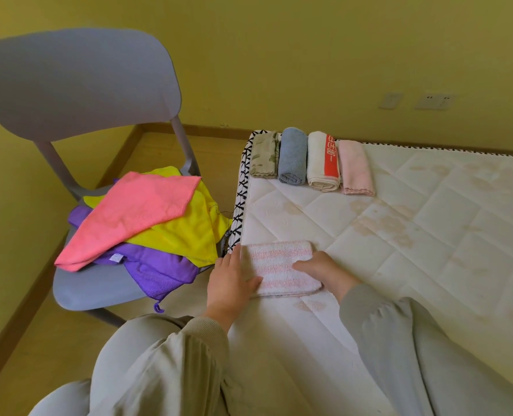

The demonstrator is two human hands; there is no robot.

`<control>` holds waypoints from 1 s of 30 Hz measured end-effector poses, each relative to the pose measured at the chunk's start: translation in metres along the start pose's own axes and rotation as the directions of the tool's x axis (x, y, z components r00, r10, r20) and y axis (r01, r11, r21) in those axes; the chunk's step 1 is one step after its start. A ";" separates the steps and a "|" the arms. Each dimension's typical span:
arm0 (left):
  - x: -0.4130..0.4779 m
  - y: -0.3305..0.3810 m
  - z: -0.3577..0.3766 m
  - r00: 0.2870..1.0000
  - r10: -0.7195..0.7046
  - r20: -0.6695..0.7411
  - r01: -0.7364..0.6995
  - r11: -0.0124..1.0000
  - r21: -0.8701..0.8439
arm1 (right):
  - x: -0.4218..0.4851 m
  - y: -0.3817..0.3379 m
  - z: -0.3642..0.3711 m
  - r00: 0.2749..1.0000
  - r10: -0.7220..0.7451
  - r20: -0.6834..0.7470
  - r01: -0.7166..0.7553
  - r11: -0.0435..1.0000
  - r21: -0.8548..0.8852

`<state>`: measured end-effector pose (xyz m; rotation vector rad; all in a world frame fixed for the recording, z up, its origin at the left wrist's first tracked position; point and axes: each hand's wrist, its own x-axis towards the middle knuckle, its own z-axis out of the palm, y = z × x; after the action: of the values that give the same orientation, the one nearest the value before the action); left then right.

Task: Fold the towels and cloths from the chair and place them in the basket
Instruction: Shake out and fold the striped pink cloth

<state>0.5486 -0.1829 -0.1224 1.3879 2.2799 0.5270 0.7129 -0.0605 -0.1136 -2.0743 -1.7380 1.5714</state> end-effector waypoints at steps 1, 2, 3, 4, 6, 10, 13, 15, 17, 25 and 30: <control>0.000 0.002 -0.001 0.999 -0.031 0.013 0.032 0.997 -0.065 | 0.000 0.001 -0.001 0.999 0.012 0.035 -0.014 0.998 0.060; 0.001 0.004 -0.001 0.997 -0.071 0.022 0.073 0.989 -0.131 | 0.000 0.003 -0.003 0.998 0.015 0.066 -0.023 0.992 0.124; 0.002 0.007 0.000 0.994 -0.108 0.029 0.111 0.979 -0.171 | -0.001 0.006 -0.004 0.996 0.009 0.085 -0.025 0.982 0.185; 0.004 0.011 0.002 0.990 -0.137 0.039 0.142 0.975 -0.173 | -0.001 0.007 -0.005 0.995 0.001 0.099 -0.026 0.970 0.244; 0.008 0.020 0.003 0.979 -0.195 0.064 0.201 0.972 -0.124 | -0.002 0.006 -0.005 0.996 -0.032 0.079 0.009 0.960 0.280; 0.027 0.027 0.000 0.921 -0.365 0.134 0.387 0.826 -0.410 | -0.006 -0.004 -0.009 0.985 -0.168 0.048 0.130 0.889 0.440; 0.042 0.026 -0.005 0.926 -0.357 0.122 0.356 0.722 -0.594 | -0.005 -0.014 -0.018 0.963 -0.261 0.069 0.183 0.817 0.547; 0.053 0.025 -0.012 0.923 -0.321 0.213 0.366 0.561 -0.743 | 0.003 -0.021 -0.023 0.962 -0.272 0.023 0.210 0.792 0.574; 0.065 0.023 -0.017 0.928 -0.237 0.287 0.371 0.512 -0.775 | 0.014 -0.027 -0.027 0.970 -0.241 -0.020 0.206 0.782 0.587; 0.124 0.038 -0.017 0.919 -0.351 0.178 0.382 0.682 -0.624 | 0.060 -0.041 -0.031 0.977 -0.155 -0.143 0.185 0.955 0.232; 0.162 0.049 -0.020 0.913 -0.360 0.192 0.397 0.673 -0.624 | 0.083 -0.066 -0.039 0.955 -0.172 -0.242 0.202 0.974 0.106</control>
<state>0.5072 -0.0187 -0.1053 0.5477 1.9539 1.0034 0.6810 0.0481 -0.1118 -1.8822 -1.6481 1.2957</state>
